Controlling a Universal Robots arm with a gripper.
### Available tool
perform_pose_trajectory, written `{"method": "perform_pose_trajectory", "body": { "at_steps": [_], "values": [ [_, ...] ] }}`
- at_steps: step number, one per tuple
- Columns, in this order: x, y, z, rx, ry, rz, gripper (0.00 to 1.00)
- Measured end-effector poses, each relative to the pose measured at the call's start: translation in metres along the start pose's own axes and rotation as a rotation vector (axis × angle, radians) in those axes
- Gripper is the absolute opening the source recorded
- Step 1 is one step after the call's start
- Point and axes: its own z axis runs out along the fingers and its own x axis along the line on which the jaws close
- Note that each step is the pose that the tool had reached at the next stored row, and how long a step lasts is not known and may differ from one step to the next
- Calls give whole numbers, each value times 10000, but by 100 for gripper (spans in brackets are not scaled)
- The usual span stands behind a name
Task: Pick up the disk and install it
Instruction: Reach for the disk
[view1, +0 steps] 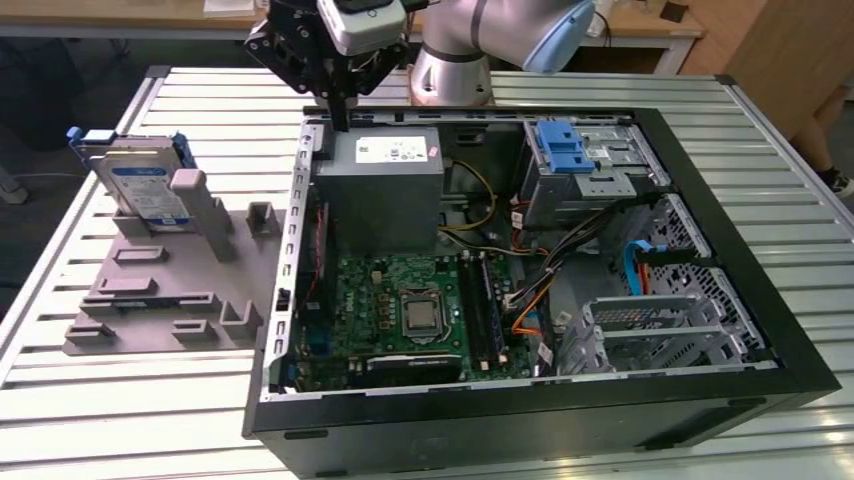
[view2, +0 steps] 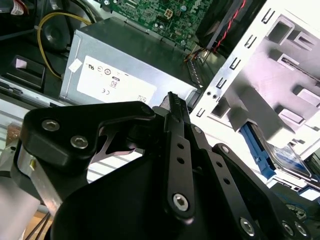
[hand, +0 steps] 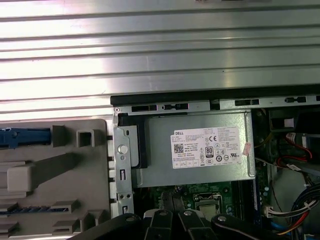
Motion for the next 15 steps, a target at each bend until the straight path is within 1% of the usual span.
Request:
{"method": "perform_pose_trajectory", "body": {
  "at_steps": [12,15],
  "values": [
    [57,-5,9,8,4,-7,11],
    [57,-5,9,10,6,-35,11]
  ]
}}
